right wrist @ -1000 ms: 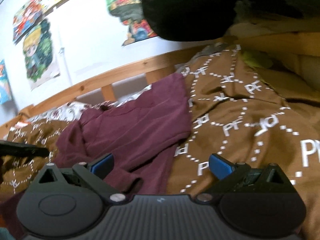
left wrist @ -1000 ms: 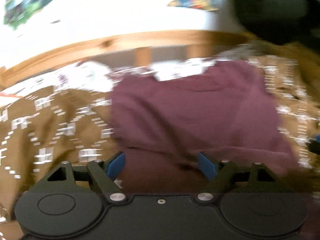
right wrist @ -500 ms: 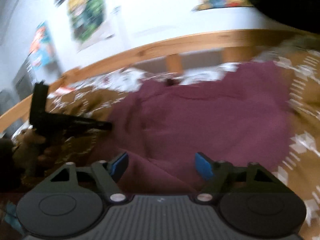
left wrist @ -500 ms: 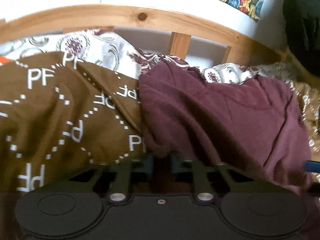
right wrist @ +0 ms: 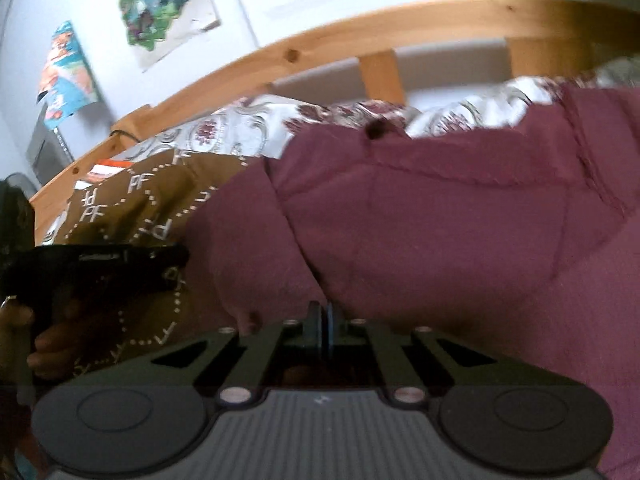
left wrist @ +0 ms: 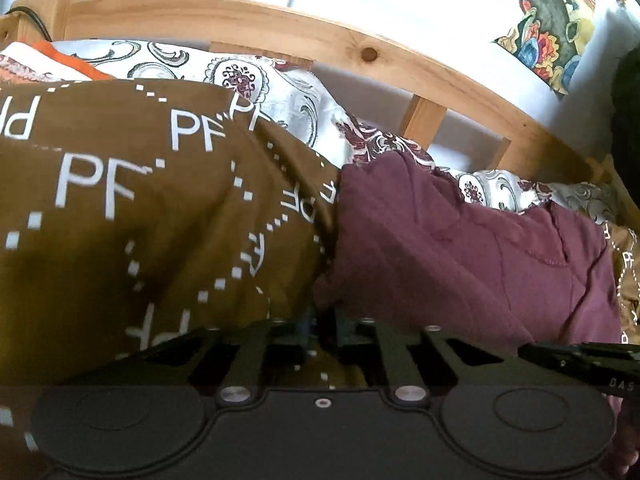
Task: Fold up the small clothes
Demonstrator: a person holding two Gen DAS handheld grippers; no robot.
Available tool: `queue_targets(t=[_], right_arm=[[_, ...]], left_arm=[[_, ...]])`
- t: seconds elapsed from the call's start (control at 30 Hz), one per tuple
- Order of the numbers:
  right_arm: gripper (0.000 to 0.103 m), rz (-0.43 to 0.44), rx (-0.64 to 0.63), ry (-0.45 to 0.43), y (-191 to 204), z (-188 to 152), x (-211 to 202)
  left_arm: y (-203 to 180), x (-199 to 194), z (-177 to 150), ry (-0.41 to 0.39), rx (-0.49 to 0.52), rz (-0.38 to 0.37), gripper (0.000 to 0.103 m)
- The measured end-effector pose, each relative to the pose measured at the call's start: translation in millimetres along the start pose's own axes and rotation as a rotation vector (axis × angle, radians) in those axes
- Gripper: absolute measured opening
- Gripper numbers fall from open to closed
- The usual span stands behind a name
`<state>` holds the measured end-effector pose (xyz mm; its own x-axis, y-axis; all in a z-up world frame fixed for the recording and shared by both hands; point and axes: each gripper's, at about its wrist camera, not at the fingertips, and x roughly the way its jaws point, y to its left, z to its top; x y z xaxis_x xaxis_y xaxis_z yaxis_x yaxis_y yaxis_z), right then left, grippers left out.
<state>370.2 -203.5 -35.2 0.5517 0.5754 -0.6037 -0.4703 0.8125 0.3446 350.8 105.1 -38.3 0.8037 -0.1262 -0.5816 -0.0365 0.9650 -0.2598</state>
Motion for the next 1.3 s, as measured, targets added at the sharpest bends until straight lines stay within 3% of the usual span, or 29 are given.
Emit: queue_targets(t=[0.03, 0.07, 0.1, 0.13, 0.2, 0.33, 0.4, 0.43, 0.47, 0.57, 0.63, 0.7, 0.73, 0.77, 0.8, 0.83, 0.97, 1.1, 1.2, 1.3], right_arm=[[0.012, 0.015, 0.007, 0.004, -2, -2, -3], [0.016, 0.021, 0.007, 0.007, -3, -3, -6], [0.036, 0.029, 0.0, 0.005, -3, -4, -12], [0.059, 0.033, -0.002, -0.002, -3, -6, -17], [0.071, 0.035, -0.003, -0.02, -3, -12, -32], [0.073, -0.03, -0.017, 0.0, -5, -34, -62], [0.073, -0.074, -0.008, 0.021, -9, -47, -74], [0.073, -0.09, 0.006, 0.028, -12, -53, -79], [0.072, -0.098, 0.025, 0.032, -15, -58, -83], [0.07, -0.1, 0.092, 0.028, -25, -69, -91], [0.066, -0.109, 0.092, 0.034, -25, -73, -92], [0.066, -0.113, 0.073, 0.027, -21, -74, -95], [0.07, -0.111, 0.073, 0.019, -21, -73, -98], [0.073, -0.105, 0.085, 0.008, -22, -72, -100], [0.077, -0.097, 0.104, -0.007, -25, -70, -102], [0.078, -0.089, 0.118, -0.022, -29, -66, -103], [0.073, -0.103, 0.096, -0.068, -37, -39, -94], [0.045, -0.088, 0.09, -0.018, -37, -21, -71], [0.006, -0.062, 0.0, 0.075, -18, -31, -65], [0.006, -0.098, -0.149, 0.147, 6, -49, -67]], left_arm=[[-1, -3, -2, -0.02, 0.018, 0.0, 0.03], [-5, -8, -4, -0.039, 0.051, -0.007, 0.044], [-9, -11, -6, -0.058, 0.084, -0.011, 0.058], [-12, -14, -6, -0.078, 0.111, -0.007, 0.063], [-22, -17, -4, -0.116, 0.176, 0.014, 0.07], [-35, 2, 9, -0.083, 0.245, 0.064, 0.066], [-35, 14, 14, -0.047, 0.252, 0.082, 0.034], [-32, 19, 15, -0.02, 0.233, 0.074, 0.026], [-28, 23, 16, 0.006, 0.198, 0.063, 0.02], [-21, 25, 12, 0.025, 0.162, 0.101, 0.02], [-22, 21, 11, 0.024, 0.157, 0.122, 0.026], [-27, 10, 9, 0.006, 0.156, 0.142, 0.05], [-29, 3, 6, 0.002, 0.154, 0.137, 0.058], [-32, -4, 3, -0.004, 0.148, 0.121, 0.072], [-36, -12, -1, -0.009, 0.148, 0.097, 0.079], [-41, -18, -4, -0.008, 0.153, 0.071, 0.08], [-70, -26, -19, 0.035, 0.188, -0.03, 0.081], [-93, -13, -35, 0.11, 0.202, -0.041, 0.081], [-98, -7, -48, 0.157, 0.237, -0.013, 0.08], [-95, -3, -57, 0.192, 0.261, 0.008, 0.08]])
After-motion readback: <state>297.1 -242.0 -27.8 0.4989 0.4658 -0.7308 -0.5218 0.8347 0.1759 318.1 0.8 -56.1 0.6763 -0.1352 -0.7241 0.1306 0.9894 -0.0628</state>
